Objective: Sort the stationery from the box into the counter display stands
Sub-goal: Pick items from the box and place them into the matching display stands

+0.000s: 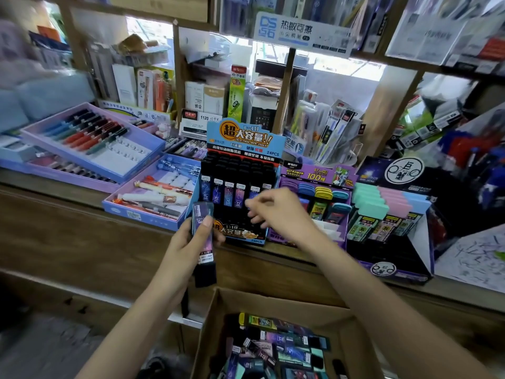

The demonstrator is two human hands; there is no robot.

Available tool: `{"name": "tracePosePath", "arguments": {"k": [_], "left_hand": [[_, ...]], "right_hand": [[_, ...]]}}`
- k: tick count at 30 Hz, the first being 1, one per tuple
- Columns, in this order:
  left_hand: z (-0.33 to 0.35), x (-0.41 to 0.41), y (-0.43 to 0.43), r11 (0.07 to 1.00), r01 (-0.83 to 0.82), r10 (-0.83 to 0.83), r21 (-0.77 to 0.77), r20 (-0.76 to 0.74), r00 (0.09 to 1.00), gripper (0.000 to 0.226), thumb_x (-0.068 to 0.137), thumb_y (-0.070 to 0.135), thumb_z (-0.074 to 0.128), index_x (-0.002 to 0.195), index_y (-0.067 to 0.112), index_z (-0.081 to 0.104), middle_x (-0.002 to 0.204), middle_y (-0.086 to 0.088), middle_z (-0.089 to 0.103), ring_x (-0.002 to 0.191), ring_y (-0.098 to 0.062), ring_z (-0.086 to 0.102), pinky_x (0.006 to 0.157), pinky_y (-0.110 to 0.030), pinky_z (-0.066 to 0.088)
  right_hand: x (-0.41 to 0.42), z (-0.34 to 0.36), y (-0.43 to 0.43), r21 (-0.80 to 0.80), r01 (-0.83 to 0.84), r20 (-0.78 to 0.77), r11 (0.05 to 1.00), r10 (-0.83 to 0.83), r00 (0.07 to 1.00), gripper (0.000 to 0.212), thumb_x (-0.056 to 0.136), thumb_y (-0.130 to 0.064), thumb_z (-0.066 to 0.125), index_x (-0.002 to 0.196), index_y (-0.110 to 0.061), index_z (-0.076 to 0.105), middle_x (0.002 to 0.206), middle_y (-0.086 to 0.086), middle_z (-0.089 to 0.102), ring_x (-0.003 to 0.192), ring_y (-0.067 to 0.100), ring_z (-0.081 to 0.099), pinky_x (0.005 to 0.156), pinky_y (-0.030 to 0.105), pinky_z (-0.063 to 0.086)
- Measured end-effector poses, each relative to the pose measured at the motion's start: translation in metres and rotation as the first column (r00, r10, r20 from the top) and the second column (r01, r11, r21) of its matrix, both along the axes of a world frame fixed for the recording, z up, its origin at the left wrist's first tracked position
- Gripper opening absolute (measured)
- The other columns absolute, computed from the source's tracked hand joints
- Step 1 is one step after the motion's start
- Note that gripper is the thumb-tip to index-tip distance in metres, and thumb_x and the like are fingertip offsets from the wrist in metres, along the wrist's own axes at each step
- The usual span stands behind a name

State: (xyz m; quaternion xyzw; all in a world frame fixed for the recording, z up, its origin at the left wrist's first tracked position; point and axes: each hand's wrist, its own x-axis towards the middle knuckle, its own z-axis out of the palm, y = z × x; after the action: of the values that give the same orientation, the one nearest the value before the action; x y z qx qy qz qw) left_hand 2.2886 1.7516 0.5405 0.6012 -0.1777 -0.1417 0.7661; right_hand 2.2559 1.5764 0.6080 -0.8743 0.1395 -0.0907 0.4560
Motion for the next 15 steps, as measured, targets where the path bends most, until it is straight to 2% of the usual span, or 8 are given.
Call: {"name": "tracePosePath", "arguments": {"k": [2,4,6,8,10,13,15], "left_hand": [[-0.001,-0.001,-0.008,1.0,-0.02,0.02,-0.02,-0.037,0.999,0.033,0.084,0.047,0.054,0.106,0.023,0.061,0.086,0.001,0.07,0.078,-0.01,0.065,0.069,-0.023,0.048],[-0.001,-0.003,-0.018,0.998,-0.025,0.021,-0.051,-0.088,0.996,0.037,0.081,0.049,0.056,0.108,0.024,0.062,0.091,0.001,0.071,0.085,-0.013,0.067,0.074,-0.027,0.05],[0.001,-0.006,-0.029,0.996,-0.013,0.004,-0.087,-0.108,0.994,0.036,0.082,0.045,0.057,0.106,0.019,0.061,0.083,0.002,0.071,0.079,-0.014,0.068,0.069,-0.028,0.054],[0.004,-0.011,-0.04,0.994,-0.006,-0.006,-0.106,-0.109,0.994,0.033,0.081,0.044,0.057,0.103,0.019,0.06,0.077,0.003,0.069,0.073,-0.013,0.067,0.065,-0.027,0.055],[0.005,-0.016,-0.05,0.994,-0.003,-0.009,-0.106,-0.113,0.994,0.035,0.079,0.045,0.057,0.104,0.019,0.06,0.076,0.003,0.069,0.074,-0.013,0.065,0.066,-0.027,0.054],[0.006,-0.021,-0.06,0.994,0.068,-0.082,-0.091,-0.171,0.982,0.047,0.073,0.05,0.059,0.107,0.018,0.061,0.084,-0.001,0.07,0.082,-0.016,0.065,0.073,-0.03,0.052],[0.006,-0.024,-0.063,0.978,0.177,-0.201,-0.114,-0.246,0.948,0.054,0.073,0.048,0.061,0.114,0.014,0.06,0.098,-0.006,0.072,0.092,-0.021,0.067,0.078,-0.033,0.052]], "right_hand": [[-0.028,-0.018,0.013,0.05,-0.086,0.027,0.995,0.084,0.996,0.012,0.089,-0.037,0.06,0.083,-0.03,0.066,0.084,-0.007,0.069,0.08,0.006,0.066,0.073,0.025,0.054],[-0.05,-0.037,0.024,0.137,-0.122,0.026,0.983,0.12,0.992,0.01,0.085,-0.045,0.063,0.088,-0.035,0.063,0.088,-0.01,0.067,0.086,0.005,0.063,0.076,0.026,0.052],[-0.062,-0.051,0.031,0.237,-0.099,0.027,0.966,0.095,0.995,0.021,0.079,-0.047,0.068,0.093,-0.032,0.061,0.088,-0.009,0.062,0.084,0.008,0.061,0.072,0.025,0.049],[-0.067,-0.057,0.034,0.313,-0.039,0.043,0.949,0.027,0.999,0.022,0.076,-0.042,0.072,0.089,-0.031,0.058,0.082,-0.008,0.058,0.077,0.011,0.058,0.068,0.027,0.046],[-0.071,-0.058,0.033,0.356,0.016,0.044,0.934,-0.034,0.998,0.017,0.077,-0.036,0.072,0.085,-0.029,0.059,0.081,-0.003,0.06,0.076,0.017,0.06,0.069,0.037,0.049],[-0.079,-0.057,0.026,0.387,0.066,0.038,0.92,-0.088,0.995,0.012,0.082,-0.028,0.07,0.08,-0.018,0.065,0.081,0.004,0.064,0.075,0.023,0.061,0.08,0.048,0.051],[-0.086,-0.054,0.016,0.417,0.083,0.043,0.905,-0.111,0.993,0.012,0.085,-0.026,0.068,0.082,-0.014,0.066,0.087,0.008,0.067,0.079,0.026,0.065,0.079,0.048,0.053]]}}
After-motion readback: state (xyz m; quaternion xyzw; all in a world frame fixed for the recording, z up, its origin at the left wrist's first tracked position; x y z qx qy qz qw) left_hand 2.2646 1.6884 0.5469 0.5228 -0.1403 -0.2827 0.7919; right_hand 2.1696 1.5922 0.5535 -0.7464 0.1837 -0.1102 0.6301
